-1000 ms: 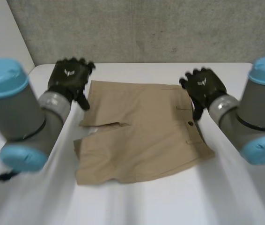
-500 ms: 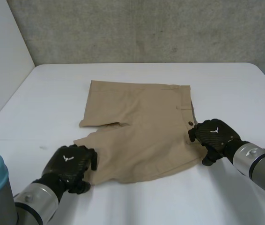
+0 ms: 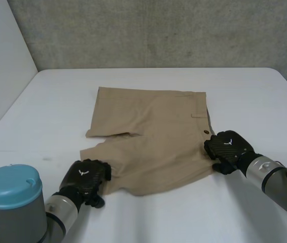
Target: Fold the shorts.
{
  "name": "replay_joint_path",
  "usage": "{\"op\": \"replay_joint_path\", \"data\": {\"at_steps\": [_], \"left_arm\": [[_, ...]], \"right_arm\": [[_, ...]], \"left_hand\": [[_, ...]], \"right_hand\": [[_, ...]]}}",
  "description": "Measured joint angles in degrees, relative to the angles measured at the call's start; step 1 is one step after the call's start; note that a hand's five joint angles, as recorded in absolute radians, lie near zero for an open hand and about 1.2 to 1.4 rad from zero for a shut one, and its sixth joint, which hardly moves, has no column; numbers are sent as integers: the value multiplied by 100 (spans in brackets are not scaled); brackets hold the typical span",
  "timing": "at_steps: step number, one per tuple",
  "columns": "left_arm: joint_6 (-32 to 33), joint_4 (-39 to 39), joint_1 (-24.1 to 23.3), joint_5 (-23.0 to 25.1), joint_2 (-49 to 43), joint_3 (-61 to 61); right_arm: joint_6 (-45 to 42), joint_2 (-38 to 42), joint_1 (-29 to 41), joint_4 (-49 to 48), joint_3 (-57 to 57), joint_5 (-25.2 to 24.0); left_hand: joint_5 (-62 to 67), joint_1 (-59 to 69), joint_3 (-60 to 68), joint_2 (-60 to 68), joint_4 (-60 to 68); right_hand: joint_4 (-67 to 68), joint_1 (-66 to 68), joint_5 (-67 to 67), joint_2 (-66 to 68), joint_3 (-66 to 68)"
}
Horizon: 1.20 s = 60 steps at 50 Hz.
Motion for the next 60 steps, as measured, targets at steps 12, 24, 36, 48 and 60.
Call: {"op": "replay_joint_path", "data": {"at_steps": [12,24,36,48,60], "left_arm": [[31,337,-11,-399,-79,156],[113,636,23,-455,-247,256],[796,1317,125,-550,-546,395],[1447,1797,131,-747,-1029,671],[1456,1889,224,-708,-991,681]], "right_arm": [[10,-60,18,-52,-31,-19],[20,-73,32,14,-9,16],[20,-71,41,26,12,29],[19,-69,52,27,10,31],[24,-67,42,27,6,51]], "left_hand": [[-2,0,0,0,0],[0,0,0,0,0],[0,0,0,0,0],[561,504,495,560,563],[3083,2798,3187,3309,3305]], "right_hand": [[206,107,258,152,187],[206,126,358,152,187],[206,126,358,152,187],[206,126,358,152,187],[226,126,358,152,187]]}}
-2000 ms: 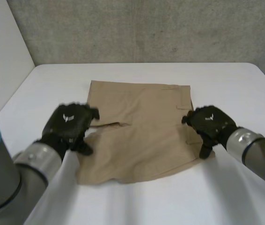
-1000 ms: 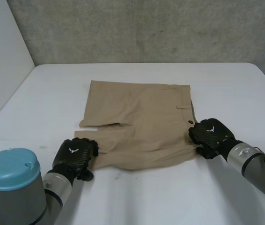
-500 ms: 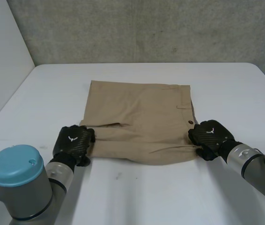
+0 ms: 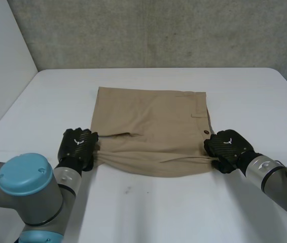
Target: Fold the shorts.
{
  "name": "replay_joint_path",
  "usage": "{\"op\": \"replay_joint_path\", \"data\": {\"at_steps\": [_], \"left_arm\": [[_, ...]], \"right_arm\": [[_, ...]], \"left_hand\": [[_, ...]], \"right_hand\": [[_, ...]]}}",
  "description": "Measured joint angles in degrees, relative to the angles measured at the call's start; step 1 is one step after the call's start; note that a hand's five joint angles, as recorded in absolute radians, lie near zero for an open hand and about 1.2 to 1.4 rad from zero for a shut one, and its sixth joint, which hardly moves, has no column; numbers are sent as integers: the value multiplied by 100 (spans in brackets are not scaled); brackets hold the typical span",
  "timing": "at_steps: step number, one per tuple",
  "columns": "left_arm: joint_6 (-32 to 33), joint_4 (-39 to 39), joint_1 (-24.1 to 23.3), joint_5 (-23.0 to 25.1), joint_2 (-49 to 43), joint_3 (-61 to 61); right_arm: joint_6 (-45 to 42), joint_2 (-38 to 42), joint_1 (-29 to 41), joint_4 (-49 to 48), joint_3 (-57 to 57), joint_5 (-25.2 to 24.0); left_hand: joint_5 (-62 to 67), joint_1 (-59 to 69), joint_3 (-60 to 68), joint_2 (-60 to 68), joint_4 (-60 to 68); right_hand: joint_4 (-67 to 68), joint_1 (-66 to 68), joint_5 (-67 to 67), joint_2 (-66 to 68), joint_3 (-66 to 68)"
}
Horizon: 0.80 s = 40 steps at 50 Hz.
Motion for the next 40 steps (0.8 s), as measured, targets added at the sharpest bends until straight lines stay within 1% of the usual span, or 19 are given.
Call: {"op": "replay_joint_path", "data": {"at_steps": [6,7,9,10,11,13,14,17,20,26,29,30,31,32,33,34,35,36,40], "left_arm": [[3,-433,-9,14,440,-194],[-7,-727,-22,24,660,-268],[-34,-1162,-29,75,924,-338],[-45,-1265,-28,95,980,-351],[-75,-1474,-21,144,1084,-372],[-157,-1834,10,258,1252,-394],[-245,-2095,55,369,1363,-399],[-403,-2449,150,554,1502,-389],[-572,-2609,283,723,1555,-363],[-1189,-2732,836,1300,1549,-211],[-1318,-2730,1020,1425,1504,-157],[-1345,-2727,1085,1452,1479,-141],[-1354,-2726,1109,1460,1468,-135],[-1368,-2723,1169,1476,1436,-120],[-1372,-2721,1199,1480,1418,-113],[-1371,-2719,1227,1480,1397,-104],[-1370,-2719,1241,1479,1386,-100],[-1364,-2719,1259,1475,1366,-93],[-1340,-2750,1247,1462,1385,-99]], "right_arm": [[17,-12,-23,17,0,2],[25,-20,-30,32,0,-1],[24,-31,-35,70,0,-16],[22,-35,-37,92,0,-25],[20,-38,-37,108,0,-32],[7,-54,-38,200,0,-68],[-1,-62,-37,262,-3,-91],[-11,-72,-38,352,-10,-125],[-15,-76,-36,401,-16,-147],[-22,-67,-15,454,-26,-188],[-22,-47,-3,444,-30,-194],[-22,-37,1,436,-33,-193],[-22,-31,2,432,-34,-193],[-22,-15,7,419,-44,-191],[-22,-5,8,413,-56,-190],[-22,6,6,407,-72,-189],[-22,11,5,403,-83,-188],[-22,18,2,399,-104,-188],[-24,-40,-16,422,-141,-176]], "left_hand": [[0,0,22,21,27],[0,0,23,24,27],[0,-3,34,29,27],[0,-3,34,29,27],[31,-3,34,31,28],[105,-3,38,33,28],[118,-3,56,42,29],[118,-4,58,49,30],[118,-3,61,52,31],[118,-3,62,53,31],[118,-4,62,53,32],[118,-4,62,53,32],[118,-4,62,53,32],[118,-4,62,53,32],[118,-4,62,53,32],[118,-4,62,53,32],[118,-4,62,53,32],[118,-4,62,53,32],[118,-4,62,53,32]], "right_hand": [[3,0,0,0,0],[3,0,0,0,0],[-468,-222,-307,-504,-433],[-468,-222,-307,-504,-433],[-1134,-698,-848,-1087,-1082],[-1134,-698,-848,-1087,-1082],[-2294,-1491,-1881,-2224,-2239],[-2348,-1507,-1941,-2233,-2284],[-2348,-1507,-1942,-2233,-2284],[-2348,-1529,-1942,-2233,-2284],[-2315,-1497,-1925,-2209,-2250],[-1935,-1208,-1615,-1806,-1863],[-1935,-1208,-1615,-1806,-1863],[-1674,-1050,-1440,-1532,-1600],[-809,-515,-698,-713,-739],[-375,-323,-297,-280,-316],[-375,-323,-297,-280,-316],[-37,-264,10,9,0],[-5,-144,61,9,5]]}}
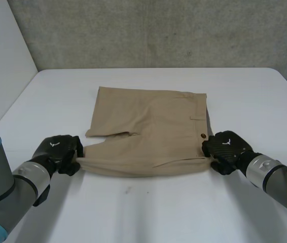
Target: Fold the shorts.
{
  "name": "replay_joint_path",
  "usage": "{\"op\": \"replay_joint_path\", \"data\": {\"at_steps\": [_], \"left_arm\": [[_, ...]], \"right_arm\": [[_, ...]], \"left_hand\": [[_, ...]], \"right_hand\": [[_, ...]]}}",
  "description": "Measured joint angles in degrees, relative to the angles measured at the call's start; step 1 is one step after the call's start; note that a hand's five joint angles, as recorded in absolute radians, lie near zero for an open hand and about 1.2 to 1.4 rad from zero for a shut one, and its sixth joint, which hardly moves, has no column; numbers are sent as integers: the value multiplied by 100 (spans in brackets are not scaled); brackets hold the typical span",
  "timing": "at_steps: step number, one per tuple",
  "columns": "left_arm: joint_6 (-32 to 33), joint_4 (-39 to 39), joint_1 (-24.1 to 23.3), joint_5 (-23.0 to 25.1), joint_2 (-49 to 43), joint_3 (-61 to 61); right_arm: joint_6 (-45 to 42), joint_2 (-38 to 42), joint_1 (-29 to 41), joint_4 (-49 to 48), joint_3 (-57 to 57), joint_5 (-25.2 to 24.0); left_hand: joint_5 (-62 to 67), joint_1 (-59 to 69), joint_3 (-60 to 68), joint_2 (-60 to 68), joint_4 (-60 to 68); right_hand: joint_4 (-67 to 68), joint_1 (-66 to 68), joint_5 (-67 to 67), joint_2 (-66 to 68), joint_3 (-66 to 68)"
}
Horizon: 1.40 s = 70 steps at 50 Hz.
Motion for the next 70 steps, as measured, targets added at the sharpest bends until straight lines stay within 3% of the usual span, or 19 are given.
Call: {"op": "replay_joint_path", "data": {"at_steps": [8,17,22,28,32,41,47,54,62,64,67,70], "left_arm": [[32,-563,-272,12,576,-46],[128,-1871,-633,48,1729,-105],[575,-2992,-681,133,2240,-254],[1293,-3997,-653,424,2369,-387],[1660,-4260,-584,624,2296,-341],[1739,-3153,-511,648,1306,572],[1568,-2343,-594,544,85,1785],[1351,-1917,-941,-132,-1925,4125],[1354,-1712,-1148,-751,-3399,5780],[1372,-1696,-1187,-789,-3523,5846],[1393,-1682,-1257,-792,-3564,5754],[1401,-1675,-1299,-781,-3533,5642]], "right_arm": [[28,-694,-20,499,59,35],[-380,-1804,-44,2558,-49,25],[-1566,-2146,-343,4007,-52,152],[-2777,-2234,-883,5122,-1,306],[-3118,-2224,-1204,5455,-57,301],[-1855,-1627,-1101,4449,-742,198],[-825,-996,-619,3468,-1443,536],[-339,12,109,2486,-2441,1475],[-128,665,403,1952,-2995,1956],[55,609,407,1954,-3004,1968],[434,384,385,2084,-2956,1912],[669,221,363,2223,-2932,1837]], "left_hand": [[0,0,0,0,0],[0,0,22,11,0],[0,0,22,11,2],[0,0,22,11,17],[0,0,22,11,17],[0,0,22,11,17],[0,0,23,11,18],[0,0,24,11,22],[0,0,24,11,22],[0,0,24,11,22],[0,0,24,12,22],[0,0,24,11,22]], "right_hand": [[0,70,0,0,0],[1,70,0,0,20],[1,70,0,0,20],[2,70,0,0,20],[2,71,0,0,20],[2,362,0,0,20],[2,430,97,0,20],[3,430,114,0,20],[-34,430,113,-5,7],[-1745,-1127,-1486,-1715,-1694],[-3360,-2304,-3067,-3313,-3296],[-3593,-2474,-3312,-3528,-3543]]}}
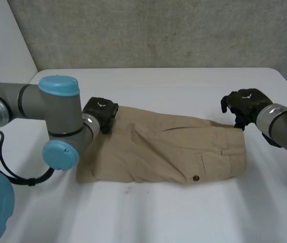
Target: Fold the shorts.
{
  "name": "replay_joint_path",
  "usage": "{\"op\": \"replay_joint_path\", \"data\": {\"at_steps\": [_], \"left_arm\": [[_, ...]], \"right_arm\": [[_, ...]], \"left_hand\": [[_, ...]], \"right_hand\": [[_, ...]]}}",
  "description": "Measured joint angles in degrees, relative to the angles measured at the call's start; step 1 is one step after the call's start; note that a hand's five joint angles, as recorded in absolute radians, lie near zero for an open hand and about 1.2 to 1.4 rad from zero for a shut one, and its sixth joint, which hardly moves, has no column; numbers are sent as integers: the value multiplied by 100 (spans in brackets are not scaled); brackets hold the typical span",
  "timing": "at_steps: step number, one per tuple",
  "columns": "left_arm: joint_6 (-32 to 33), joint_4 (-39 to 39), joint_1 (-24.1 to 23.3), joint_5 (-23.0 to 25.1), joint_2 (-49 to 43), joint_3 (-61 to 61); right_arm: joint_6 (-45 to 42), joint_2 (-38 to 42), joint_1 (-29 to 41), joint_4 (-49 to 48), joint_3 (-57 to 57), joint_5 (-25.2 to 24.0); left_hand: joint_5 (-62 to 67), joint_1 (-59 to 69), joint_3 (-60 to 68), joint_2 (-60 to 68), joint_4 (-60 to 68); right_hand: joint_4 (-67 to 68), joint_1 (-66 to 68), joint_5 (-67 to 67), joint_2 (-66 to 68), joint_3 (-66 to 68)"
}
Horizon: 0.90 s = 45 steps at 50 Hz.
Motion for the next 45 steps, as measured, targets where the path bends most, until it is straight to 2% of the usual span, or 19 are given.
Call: {"op": "replay_joint_path", "data": {"at_steps": [1,5,14,26,38,45], "left_arm": [[3,6,-45,11,63,-106],[-4,10,-161,32,276,-348],[-23,10,-309,39,641,-662],[-29,12,-295,37,989,-958],[-57,17,-264,45,1208,-1165],[-56,25,-242,48,1210,-1160]], "right_arm": [[218,-161,-19,174,-11,-110],[663,-471,-51,698,-176,-469],[1214,-671,-253,1847,-829,-1121],[1619,-641,-494,2502,-795,-1215],[1610,-480,-488,2472,-98,-1228],[1622,-391,-288,2464,-63,-1223]], "left_hand": [[0,0,0,0,0],[0,0,0,0,0],[0,0,1,0,0],[0,0,1,0,0],[0,0,1,0,0],[0,0,1,0,0]], "right_hand": [[-430,-363,-459,-430,-446],[-912,-737,-912,-841,-858],[-997,-796,-1014,-859,-900],[-997,-797,-1018,-859,-900],[-1003,-797,-1020,-859,-963],[-1002,-797,-1020,-859,-963]]}}
